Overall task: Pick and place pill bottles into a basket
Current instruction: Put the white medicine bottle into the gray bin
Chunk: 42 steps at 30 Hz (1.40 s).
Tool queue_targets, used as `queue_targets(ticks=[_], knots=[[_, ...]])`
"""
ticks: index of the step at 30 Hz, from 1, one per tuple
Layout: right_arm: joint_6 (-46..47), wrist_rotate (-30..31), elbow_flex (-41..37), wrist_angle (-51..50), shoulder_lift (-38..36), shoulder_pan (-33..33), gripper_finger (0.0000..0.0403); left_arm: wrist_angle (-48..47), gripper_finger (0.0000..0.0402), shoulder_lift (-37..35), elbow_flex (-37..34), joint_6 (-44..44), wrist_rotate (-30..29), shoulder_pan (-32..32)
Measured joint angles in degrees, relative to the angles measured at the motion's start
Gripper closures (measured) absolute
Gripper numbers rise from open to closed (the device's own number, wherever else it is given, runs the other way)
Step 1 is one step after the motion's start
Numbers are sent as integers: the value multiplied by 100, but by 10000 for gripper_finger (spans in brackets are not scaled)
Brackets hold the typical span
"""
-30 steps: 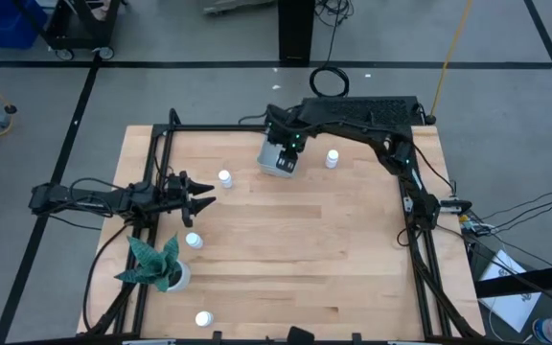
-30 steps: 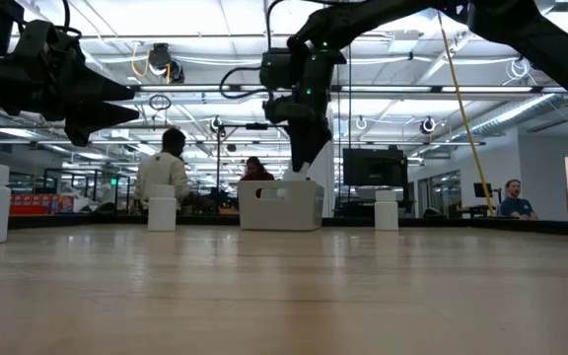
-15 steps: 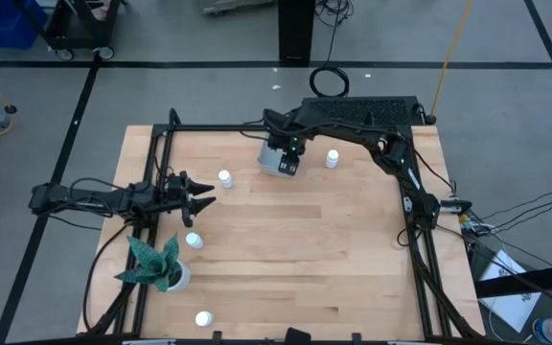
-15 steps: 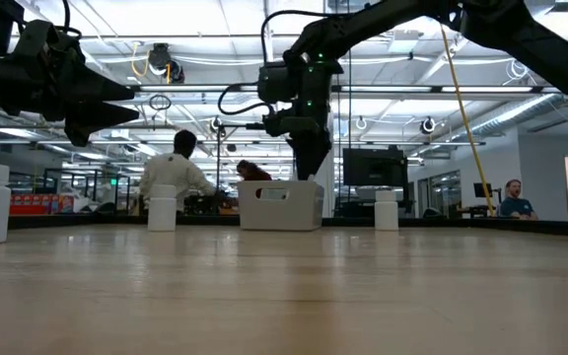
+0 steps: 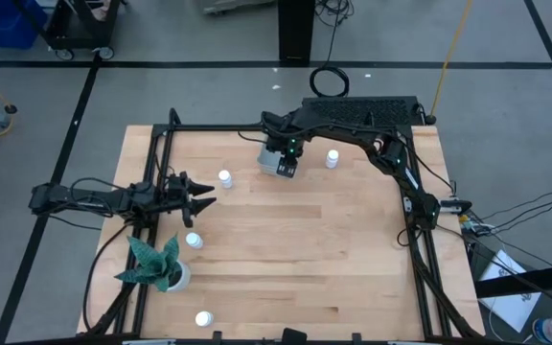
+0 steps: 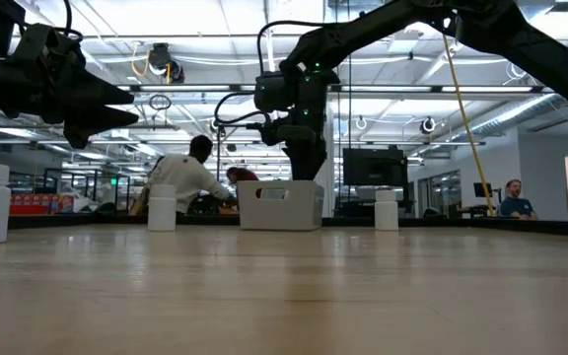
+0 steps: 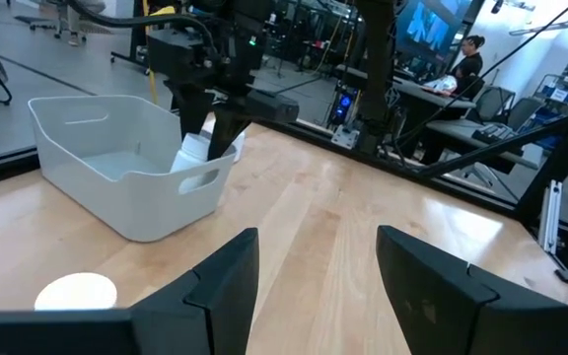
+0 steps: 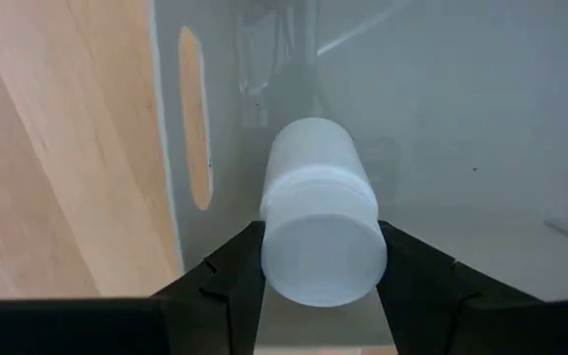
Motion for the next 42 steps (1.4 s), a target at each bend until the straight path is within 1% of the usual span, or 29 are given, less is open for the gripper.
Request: queue_targets(ticks=[7, 14, 22, 31, 35, 42], knots=[[-17, -2, 0, -16, -2, 1, 233, 1, 190, 0, 0, -14, 3, 1], [-94, -4, 0, 41, -2, 1, 238, -1, 190, 2, 0, -26, 22, 1], [-205, -15, 0, 210, -2, 1, 222, -11, 190, 0, 0, -23, 22, 1], [-304, 24, -2, -184, -2, 1, 225, -14, 190, 2, 0, -32, 38, 1], [-393, 175, -2, -168, -2, 12, 221, -14, 190, 2, 0, -47, 42, 1], [-507, 173, -2, -179, -2, 64, 212, -23, 190, 1, 0, -53, 48, 0]])
